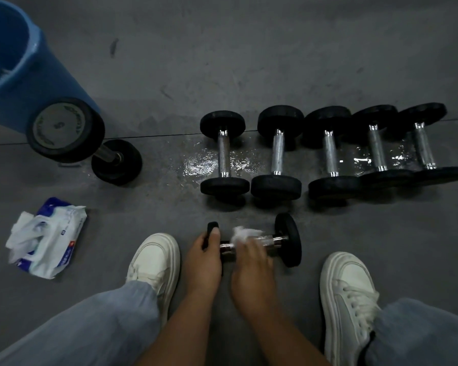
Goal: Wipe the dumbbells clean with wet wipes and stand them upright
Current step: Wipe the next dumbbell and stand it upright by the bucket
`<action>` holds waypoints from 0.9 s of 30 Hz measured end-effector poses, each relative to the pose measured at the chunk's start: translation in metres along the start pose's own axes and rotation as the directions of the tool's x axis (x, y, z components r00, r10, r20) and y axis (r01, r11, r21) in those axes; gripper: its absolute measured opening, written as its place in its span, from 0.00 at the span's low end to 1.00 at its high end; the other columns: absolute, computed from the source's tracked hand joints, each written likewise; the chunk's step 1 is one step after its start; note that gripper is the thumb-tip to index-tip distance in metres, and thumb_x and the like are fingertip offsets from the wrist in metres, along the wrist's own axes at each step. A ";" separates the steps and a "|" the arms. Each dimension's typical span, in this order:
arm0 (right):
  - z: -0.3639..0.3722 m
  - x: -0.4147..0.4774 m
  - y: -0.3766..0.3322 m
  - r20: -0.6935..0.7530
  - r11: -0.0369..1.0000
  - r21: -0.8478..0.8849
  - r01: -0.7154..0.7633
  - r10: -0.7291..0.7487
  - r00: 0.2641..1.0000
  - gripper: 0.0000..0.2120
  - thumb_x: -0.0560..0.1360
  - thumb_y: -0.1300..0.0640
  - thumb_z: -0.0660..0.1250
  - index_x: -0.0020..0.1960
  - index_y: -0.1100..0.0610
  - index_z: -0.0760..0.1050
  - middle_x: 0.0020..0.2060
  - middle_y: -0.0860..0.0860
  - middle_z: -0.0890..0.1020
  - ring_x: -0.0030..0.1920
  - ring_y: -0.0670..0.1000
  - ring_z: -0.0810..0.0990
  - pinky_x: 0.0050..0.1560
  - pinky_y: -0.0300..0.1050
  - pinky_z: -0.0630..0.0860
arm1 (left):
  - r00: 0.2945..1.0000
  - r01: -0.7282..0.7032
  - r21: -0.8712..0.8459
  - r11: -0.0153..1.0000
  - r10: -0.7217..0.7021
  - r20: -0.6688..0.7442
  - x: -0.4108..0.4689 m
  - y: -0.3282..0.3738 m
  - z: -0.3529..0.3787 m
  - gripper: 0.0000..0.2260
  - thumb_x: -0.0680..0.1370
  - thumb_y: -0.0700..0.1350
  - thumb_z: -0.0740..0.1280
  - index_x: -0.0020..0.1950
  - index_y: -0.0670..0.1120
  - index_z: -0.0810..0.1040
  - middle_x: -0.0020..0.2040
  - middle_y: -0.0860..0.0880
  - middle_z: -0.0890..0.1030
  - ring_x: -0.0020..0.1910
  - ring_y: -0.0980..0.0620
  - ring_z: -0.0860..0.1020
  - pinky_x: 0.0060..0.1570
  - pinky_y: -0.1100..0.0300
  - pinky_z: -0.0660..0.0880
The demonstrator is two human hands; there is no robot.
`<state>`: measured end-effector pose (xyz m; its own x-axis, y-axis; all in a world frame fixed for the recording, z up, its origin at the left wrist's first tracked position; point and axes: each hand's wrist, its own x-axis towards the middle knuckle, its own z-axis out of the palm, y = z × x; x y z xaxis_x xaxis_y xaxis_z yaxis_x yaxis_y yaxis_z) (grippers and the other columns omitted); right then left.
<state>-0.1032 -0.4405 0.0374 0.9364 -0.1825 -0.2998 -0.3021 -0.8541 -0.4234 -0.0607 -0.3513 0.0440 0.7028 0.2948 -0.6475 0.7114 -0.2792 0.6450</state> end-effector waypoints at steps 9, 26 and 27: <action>-0.036 0.032 0.006 0.127 0.828 0.407 -0.386 0.368 0.921 0.15 0.77 0.59 0.62 0.63 0.55 0.72 0.54 0.55 0.80 0.52 0.53 0.79 0.44 0.38 0.67 | 1.000 -0.018 0.036 0.999 0.018 0.000 0.006 0.018 0.004 0.08 0.79 0.52 0.65 0.51 0.50 0.79 0.43 0.53 0.82 0.47 0.49 0.80 0.47 0.56 0.73; -0.010 0.025 0.010 -0.047 0.901 0.379 -0.212 0.248 0.968 0.09 0.76 0.61 0.63 0.53 0.56 0.78 0.54 0.53 0.78 0.51 0.52 0.78 0.52 0.42 0.72 | 0.993 -0.043 -0.257 0.965 0.069 0.093 0.010 0.009 -0.001 0.05 0.80 0.46 0.67 0.54 0.54 0.80 0.51 0.55 0.84 0.51 0.58 0.81 0.53 0.60 0.75; -0.014 0.028 0.017 -0.019 0.883 0.379 -0.276 0.305 0.952 0.05 0.76 0.58 0.64 0.50 0.55 0.78 0.49 0.53 0.80 0.47 0.53 0.80 0.47 0.43 0.74 | 0.994 -0.042 -0.251 0.967 0.065 0.088 0.011 0.008 0.000 0.06 0.80 0.47 0.68 0.55 0.54 0.80 0.50 0.57 0.84 0.52 0.57 0.81 0.55 0.58 0.76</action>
<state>-0.0795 -0.4667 0.0338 0.8025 -0.4438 -0.3987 -0.5929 -0.5194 -0.6153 -0.0471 -0.3499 0.0421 0.7459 0.1945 -0.6370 0.6564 -0.0529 0.7525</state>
